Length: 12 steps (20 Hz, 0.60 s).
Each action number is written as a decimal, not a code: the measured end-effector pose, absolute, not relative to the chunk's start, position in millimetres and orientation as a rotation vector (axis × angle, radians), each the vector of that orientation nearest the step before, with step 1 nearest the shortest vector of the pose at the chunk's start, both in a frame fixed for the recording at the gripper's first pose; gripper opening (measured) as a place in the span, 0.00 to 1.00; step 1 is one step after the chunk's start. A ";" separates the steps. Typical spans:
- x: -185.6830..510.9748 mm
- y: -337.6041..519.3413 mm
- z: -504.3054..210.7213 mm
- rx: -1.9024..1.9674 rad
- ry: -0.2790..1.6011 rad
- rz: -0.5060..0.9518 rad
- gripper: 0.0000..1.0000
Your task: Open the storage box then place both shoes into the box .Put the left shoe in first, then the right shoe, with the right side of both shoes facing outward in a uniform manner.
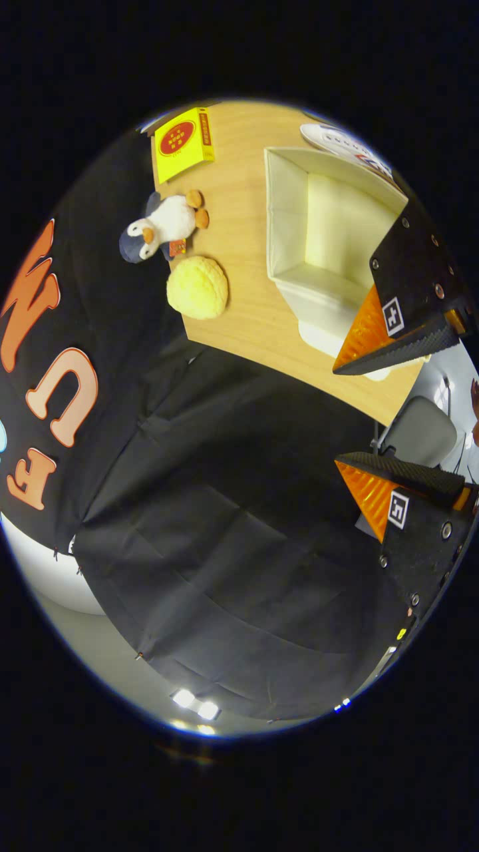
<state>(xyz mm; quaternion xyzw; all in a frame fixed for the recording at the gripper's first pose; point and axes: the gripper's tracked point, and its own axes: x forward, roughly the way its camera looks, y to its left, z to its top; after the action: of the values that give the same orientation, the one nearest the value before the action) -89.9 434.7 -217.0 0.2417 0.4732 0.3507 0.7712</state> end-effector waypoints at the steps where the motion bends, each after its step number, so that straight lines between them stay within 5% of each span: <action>1: -87.9 416.6 -219.1 0.502 1.006 0.740 0.73; 12: -88.6 217.1 -291.5 0.086 0.922 0.463 0.80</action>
<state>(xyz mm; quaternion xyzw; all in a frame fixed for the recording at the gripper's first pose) -88.6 217.1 -291.5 0.0412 0.4406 0.2215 0.8690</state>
